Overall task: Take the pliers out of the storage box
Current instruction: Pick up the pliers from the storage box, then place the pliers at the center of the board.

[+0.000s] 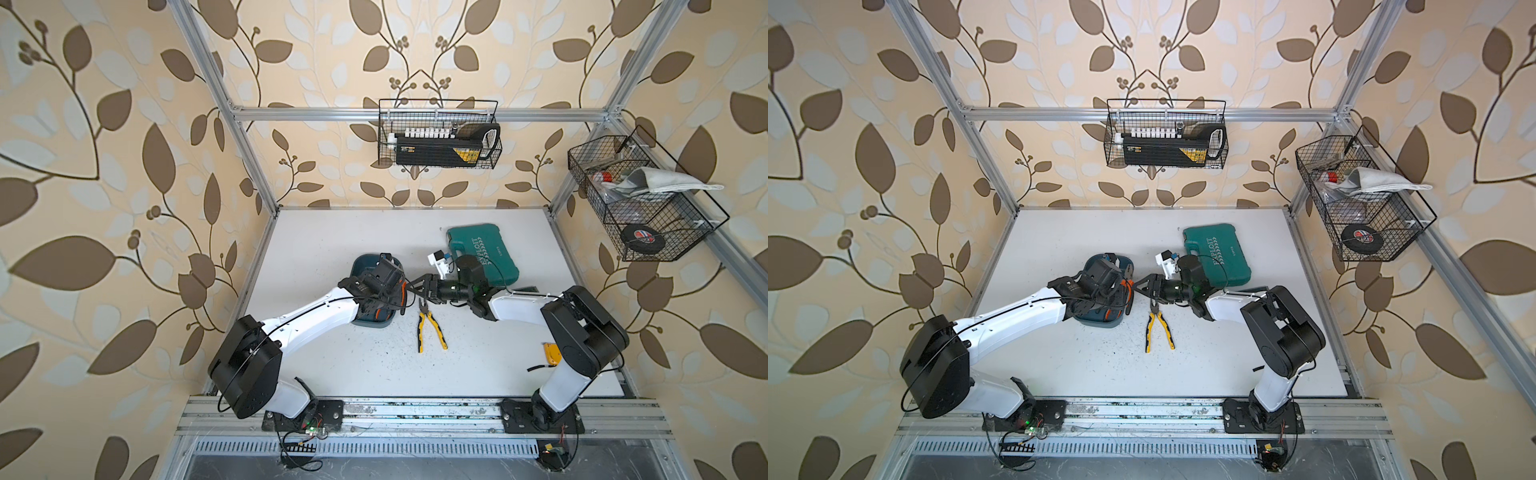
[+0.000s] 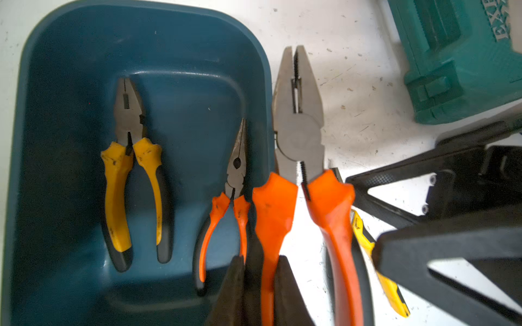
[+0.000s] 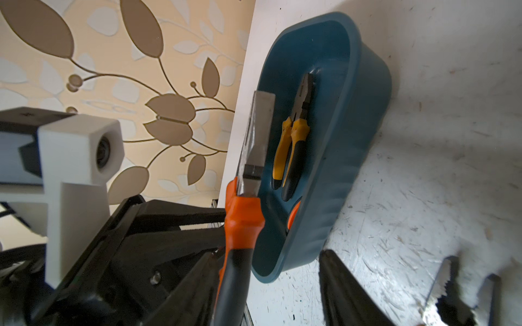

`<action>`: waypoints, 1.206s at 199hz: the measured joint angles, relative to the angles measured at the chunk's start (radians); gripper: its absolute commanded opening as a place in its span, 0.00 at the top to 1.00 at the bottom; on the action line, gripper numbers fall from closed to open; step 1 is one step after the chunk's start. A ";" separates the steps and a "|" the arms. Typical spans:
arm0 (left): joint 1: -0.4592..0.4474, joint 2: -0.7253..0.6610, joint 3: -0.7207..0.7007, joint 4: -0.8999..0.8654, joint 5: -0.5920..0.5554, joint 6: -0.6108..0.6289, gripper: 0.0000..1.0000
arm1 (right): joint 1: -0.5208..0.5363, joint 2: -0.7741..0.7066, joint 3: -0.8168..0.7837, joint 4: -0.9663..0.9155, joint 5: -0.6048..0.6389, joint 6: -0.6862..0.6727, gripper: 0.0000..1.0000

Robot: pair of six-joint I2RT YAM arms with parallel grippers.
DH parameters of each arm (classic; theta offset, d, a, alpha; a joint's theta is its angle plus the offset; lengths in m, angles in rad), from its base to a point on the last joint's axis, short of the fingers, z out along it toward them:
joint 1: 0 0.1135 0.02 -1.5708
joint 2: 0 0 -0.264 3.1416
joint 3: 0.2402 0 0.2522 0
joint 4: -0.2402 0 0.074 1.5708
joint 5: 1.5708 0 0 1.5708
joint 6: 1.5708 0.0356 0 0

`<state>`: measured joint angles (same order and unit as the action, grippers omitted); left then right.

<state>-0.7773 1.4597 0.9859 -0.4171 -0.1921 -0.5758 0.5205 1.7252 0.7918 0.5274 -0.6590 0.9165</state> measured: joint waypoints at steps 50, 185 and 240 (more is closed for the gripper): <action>-0.051 0.082 0.023 0.000 -0.018 -0.018 1.00 | 0.000 0.017 0.000 0.008 -0.003 0.011 0.51; -0.066 0.084 0.037 0.050 -0.023 -0.085 0.95 | -0.005 0.025 0.000 0.010 -0.025 0.046 0.90; -0.069 0.042 0.024 0.055 -0.018 -0.107 0.40 | -0.016 0.025 0.001 -0.048 -0.014 0.015 0.96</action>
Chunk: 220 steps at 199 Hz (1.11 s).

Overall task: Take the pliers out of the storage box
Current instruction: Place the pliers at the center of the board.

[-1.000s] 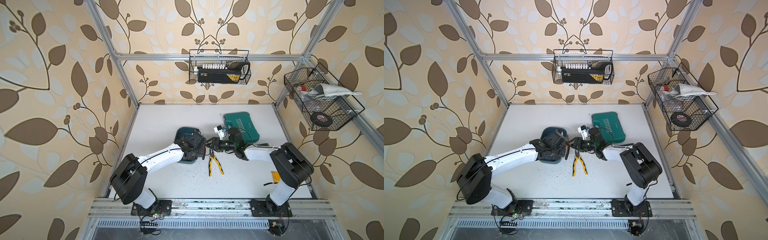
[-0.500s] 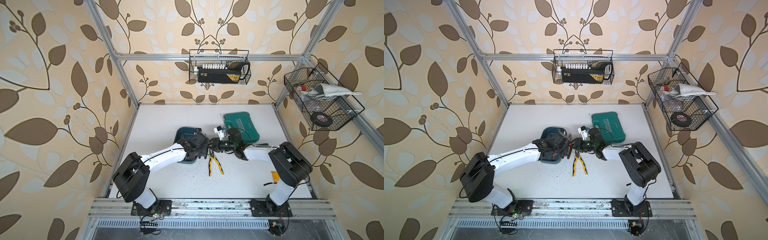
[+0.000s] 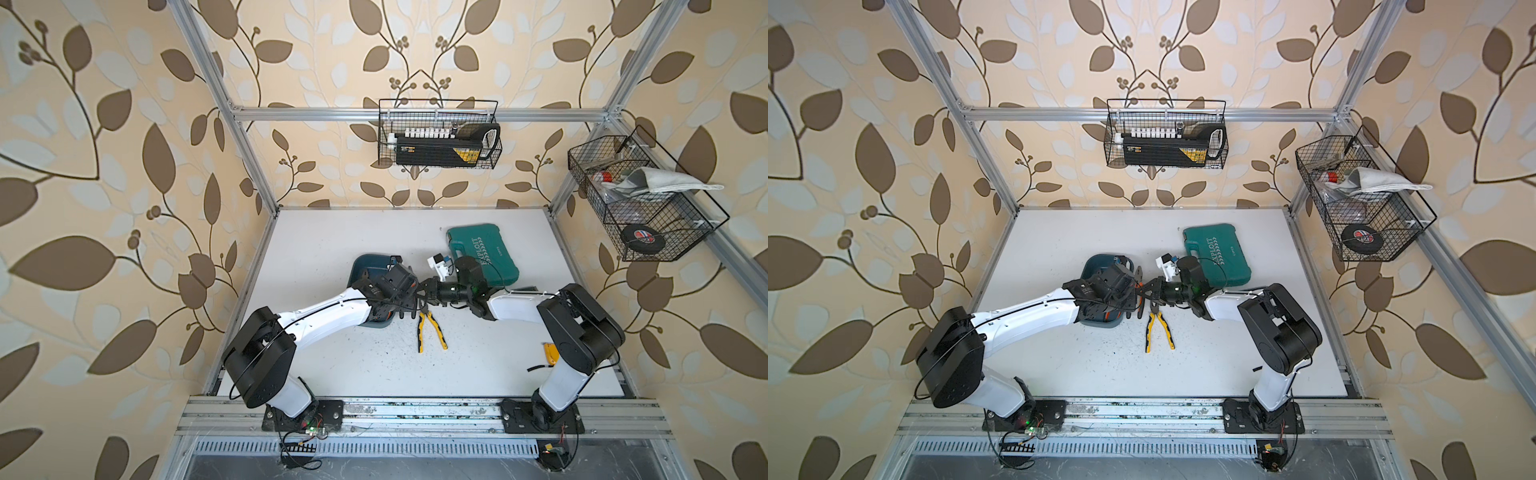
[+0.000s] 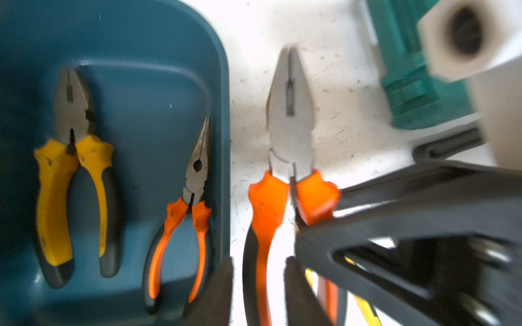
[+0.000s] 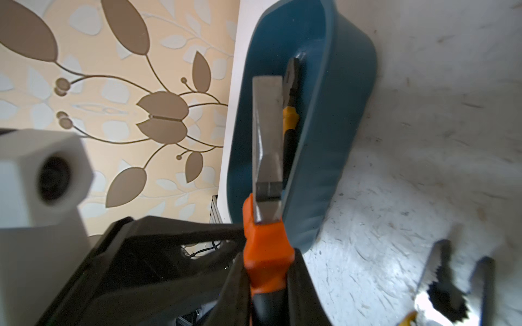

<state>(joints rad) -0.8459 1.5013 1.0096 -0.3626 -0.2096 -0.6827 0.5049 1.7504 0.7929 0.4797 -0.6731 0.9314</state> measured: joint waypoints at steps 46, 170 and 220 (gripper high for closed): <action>0.000 -0.120 -0.003 0.010 -0.039 -0.019 0.19 | -0.085 -0.001 0.000 -0.101 0.004 -0.055 0.96; 0.093 -0.344 -0.206 -0.013 -0.050 -0.056 0.19 | -0.167 0.140 0.250 -0.433 0.018 -0.195 0.94; 0.093 -0.393 -0.232 -0.037 -0.051 -0.060 0.19 | -0.143 0.307 0.501 -0.555 0.035 -0.229 0.93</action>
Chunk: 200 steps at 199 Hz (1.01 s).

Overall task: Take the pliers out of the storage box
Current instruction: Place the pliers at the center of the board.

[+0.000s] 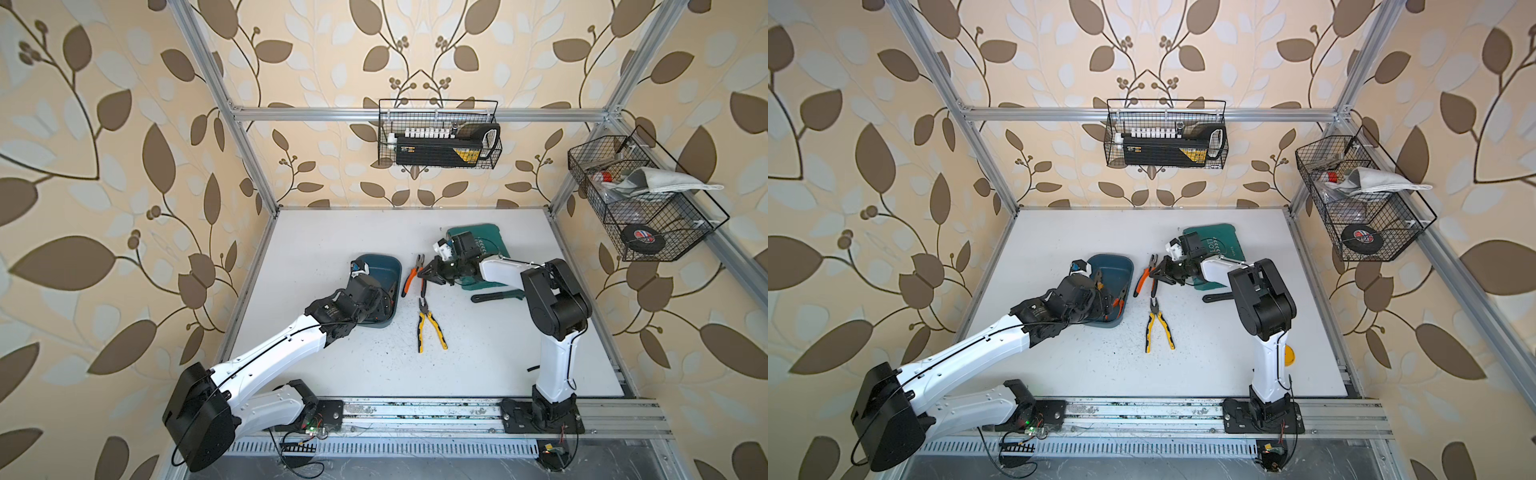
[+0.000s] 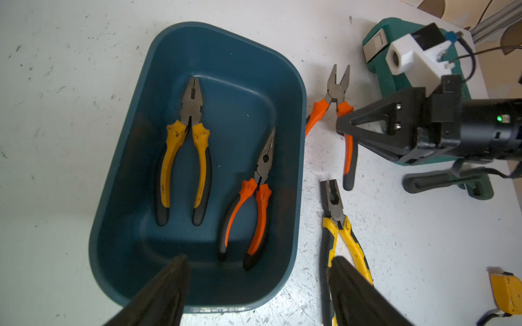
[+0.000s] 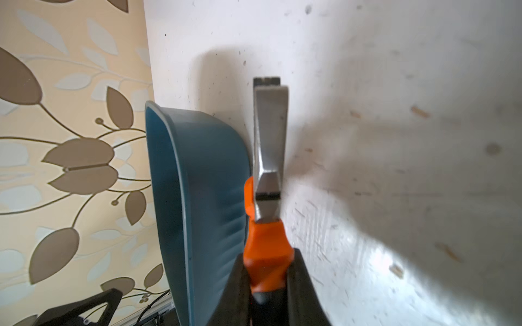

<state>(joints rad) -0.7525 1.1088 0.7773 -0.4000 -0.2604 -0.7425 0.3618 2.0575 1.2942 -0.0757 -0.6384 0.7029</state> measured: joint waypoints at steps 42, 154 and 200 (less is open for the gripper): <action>0.000 -0.053 0.000 -0.003 -0.001 0.000 0.20 | 0.000 0.081 0.104 -0.079 0.010 -0.040 0.49; 0.095 0.173 0.044 -0.068 0.052 0.008 0.32 | 0.014 -0.181 -0.103 -0.160 0.188 -0.106 0.39; 0.119 0.350 0.161 -0.108 0.053 0.013 0.36 | 0.094 -0.438 -0.357 0.036 0.282 -0.150 0.40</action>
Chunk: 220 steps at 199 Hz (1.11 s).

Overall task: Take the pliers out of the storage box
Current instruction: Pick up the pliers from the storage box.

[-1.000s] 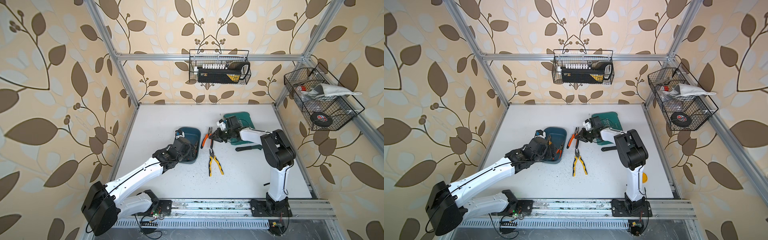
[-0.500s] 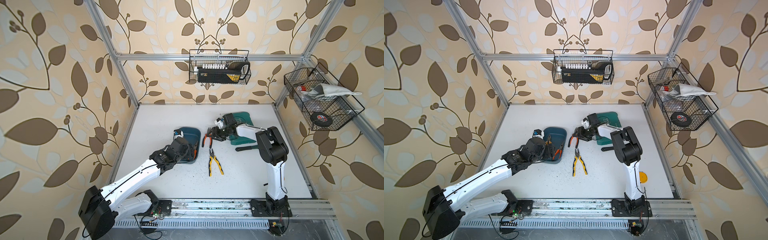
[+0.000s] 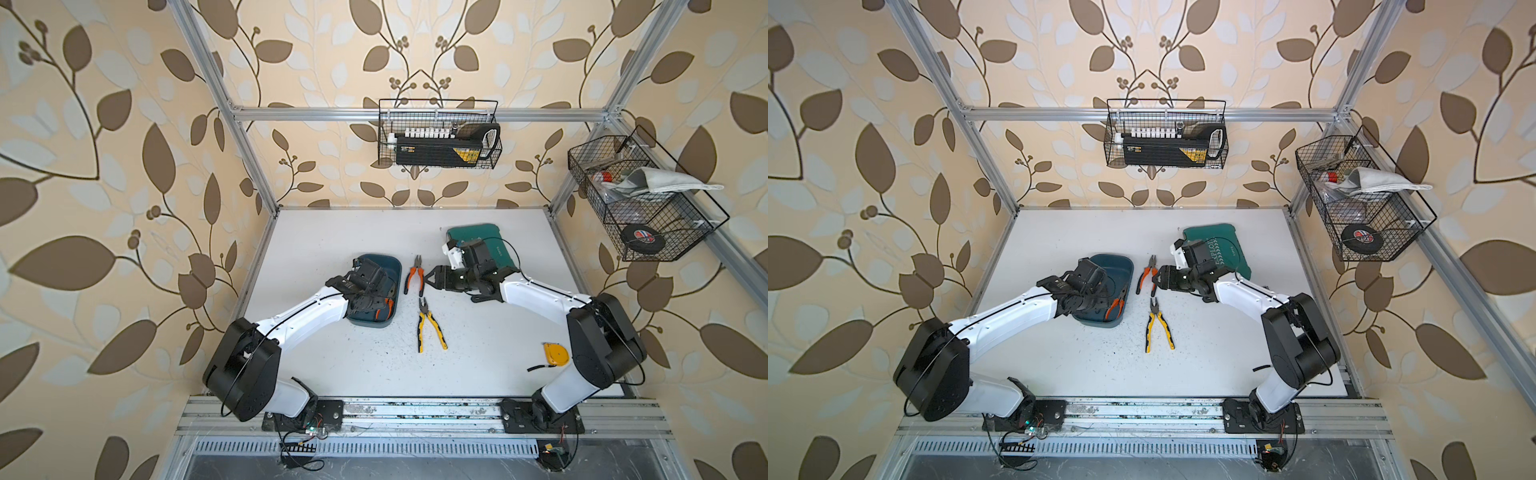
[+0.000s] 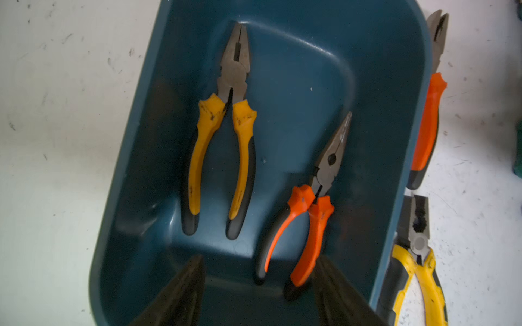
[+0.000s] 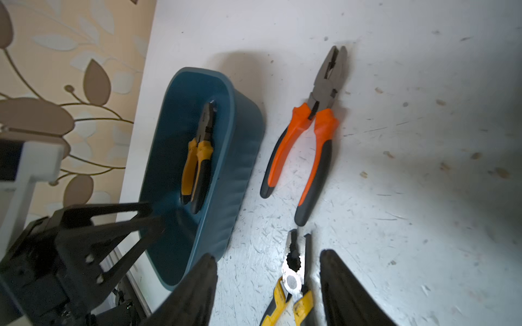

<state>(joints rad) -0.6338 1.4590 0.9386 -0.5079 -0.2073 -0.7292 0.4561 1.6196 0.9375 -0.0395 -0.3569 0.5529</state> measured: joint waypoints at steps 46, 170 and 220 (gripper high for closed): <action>0.006 0.058 0.030 0.010 0.002 0.006 0.37 | 0.003 0.038 -0.076 0.092 0.001 0.019 0.40; 0.052 0.192 0.082 0.039 0.001 0.045 0.46 | 0.007 0.069 -0.076 0.193 -0.036 0.056 0.41; 0.072 0.234 0.104 0.039 0.000 0.055 0.47 | 0.007 0.069 -0.075 0.193 -0.036 0.056 0.41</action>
<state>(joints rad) -0.5617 1.6928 1.0424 -0.4686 -0.2070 -0.6743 0.4629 1.6886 0.8623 0.1532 -0.3927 0.6090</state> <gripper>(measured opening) 0.530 0.591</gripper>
